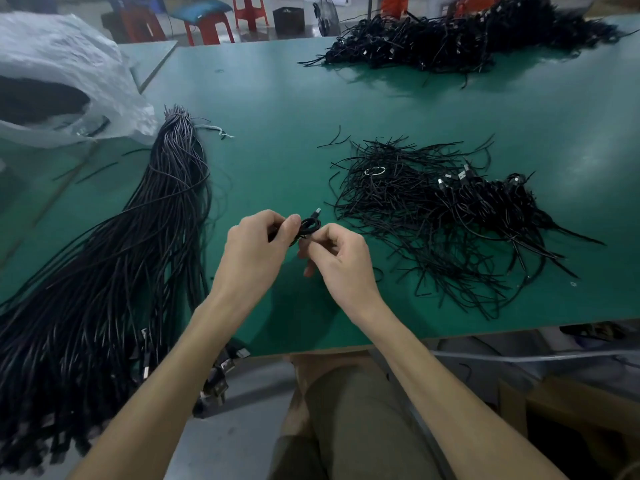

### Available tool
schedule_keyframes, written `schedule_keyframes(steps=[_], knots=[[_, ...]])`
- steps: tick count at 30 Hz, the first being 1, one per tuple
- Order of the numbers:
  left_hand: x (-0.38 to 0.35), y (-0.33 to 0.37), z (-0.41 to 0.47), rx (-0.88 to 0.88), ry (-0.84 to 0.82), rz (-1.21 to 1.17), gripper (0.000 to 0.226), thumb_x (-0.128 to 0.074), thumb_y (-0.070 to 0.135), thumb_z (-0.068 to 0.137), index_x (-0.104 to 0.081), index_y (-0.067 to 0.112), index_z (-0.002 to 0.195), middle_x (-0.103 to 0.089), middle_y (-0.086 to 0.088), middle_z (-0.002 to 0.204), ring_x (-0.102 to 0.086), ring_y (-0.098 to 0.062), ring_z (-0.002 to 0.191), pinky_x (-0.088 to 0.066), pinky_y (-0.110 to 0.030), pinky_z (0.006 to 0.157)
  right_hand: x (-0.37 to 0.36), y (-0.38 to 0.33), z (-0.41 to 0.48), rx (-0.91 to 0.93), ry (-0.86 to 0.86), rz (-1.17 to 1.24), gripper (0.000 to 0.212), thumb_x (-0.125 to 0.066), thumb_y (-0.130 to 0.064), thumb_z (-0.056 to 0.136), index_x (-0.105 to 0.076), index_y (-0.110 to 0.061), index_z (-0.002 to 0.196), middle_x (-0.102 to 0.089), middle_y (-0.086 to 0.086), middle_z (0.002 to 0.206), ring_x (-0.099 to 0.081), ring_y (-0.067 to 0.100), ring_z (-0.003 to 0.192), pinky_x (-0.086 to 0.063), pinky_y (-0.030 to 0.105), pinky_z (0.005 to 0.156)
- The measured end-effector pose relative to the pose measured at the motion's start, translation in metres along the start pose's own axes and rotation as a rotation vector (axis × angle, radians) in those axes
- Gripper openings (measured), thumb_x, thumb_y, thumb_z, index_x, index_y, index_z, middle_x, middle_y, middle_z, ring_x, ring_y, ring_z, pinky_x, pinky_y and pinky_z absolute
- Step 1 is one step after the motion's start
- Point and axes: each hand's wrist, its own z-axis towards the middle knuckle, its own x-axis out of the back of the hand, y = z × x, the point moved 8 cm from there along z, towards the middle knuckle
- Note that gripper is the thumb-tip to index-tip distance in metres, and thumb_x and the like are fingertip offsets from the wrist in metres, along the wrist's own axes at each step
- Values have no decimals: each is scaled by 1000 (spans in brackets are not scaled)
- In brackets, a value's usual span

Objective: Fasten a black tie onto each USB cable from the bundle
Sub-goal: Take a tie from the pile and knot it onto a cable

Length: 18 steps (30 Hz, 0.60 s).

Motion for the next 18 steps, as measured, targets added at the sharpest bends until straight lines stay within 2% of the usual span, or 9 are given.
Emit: schedule_keyframes(steps=[3, 5, 7, 10, 12, 14, 16, 18], knots=[[-1, 4, -3, 54, -81, -116, 21, -53, 37, 105, -62, 21, 95, -67, 2, 58, -54, -18, 43, -44, -32, 46, 1, 0, 0, 8, 14, -24, 12, -64, -6, 90, -66, -6, 78, -70, 8, 70, -65, 18, 57, -53, 38, 64], [0, 11, -4, 7, -188, -219, 25, -43, 29, 110, -61, 15, 100, -72, -3, 67, -61, -26, 45, -49, -33, 48, 2, 0, 0, 11, 18, -41, 14, -62, -5, 91, -64, -8, 78, -70, 7, 68, -65, 18, 57, -53, 38, 64], [1, 18, -6, -74, -344, -320, 29, -34, 20, 113, -60, 7, 109, -74, -10, 79, -69, -33, 57, -57, -38, 56, 1, 0, 1, 18, 9, -60, 17, -61, -3, 92, -63, -10, 77, -68, 6, 67, -64, 21, 59, -53, 41, 63], [3, 19, -7, -148, -505, -371, 22, -40, 5, 110, -58, 3, 121, -76, -12, 90, -74, -30, 73, -58, -33, 65, -1, -1, 2, 31, -13, -63, 19, -59, 2, 92, -61, -7, 76, -66, 2, 67, -64, 24, 60, -54, 45, 63], [6, 17, -2, -210, -472, -292, 21, -56, 1, 102, -63, 6, 121, -73, -7, 93, -69, -19, 76, -53, -27, 67, -3, 0, 2, 14, -32, -34, 15, -61, 3, 92, -62, -3, 78, -68, 8, 72, -63, 22, 57, -54, 43, 61], [9, 13, 0, -271, -368, -94, 26, -71, 11, 94, -71, 23, 117, -62, -1, 102, -60, -13, 86, -49, -25, 74, -4, -1, 1, 3, -47, -21, 11, -63, 2, 91, -63, -1, 81, -69, 16, 77, -64, 23, 56, -56, 43, 62], [10, 13, 0, -324, -287, 63, 29, -74, 20, 93, -73, 30, 120, -57, 0, 119, -56, -16, 108, -48, -29, 91, -5, -2, 0, 5, -62, -24, 10, -64, 3, 89, -62, -1, 80, -68, 16, 72, -65, 24, 55, -54, 45, 63], [4, 15, -4, -368, -298, 56, 33, -70, 17, 96, -70, 26, 127, -57, 5, 139, -51, -16, 131, -40, -29, 110, -6, -2, 0, 11, -71, -33, 10, -63, 1, 87, -61, -3, 79, -66, 13, 65, -65, 25, 54, -51, 45, 65]])
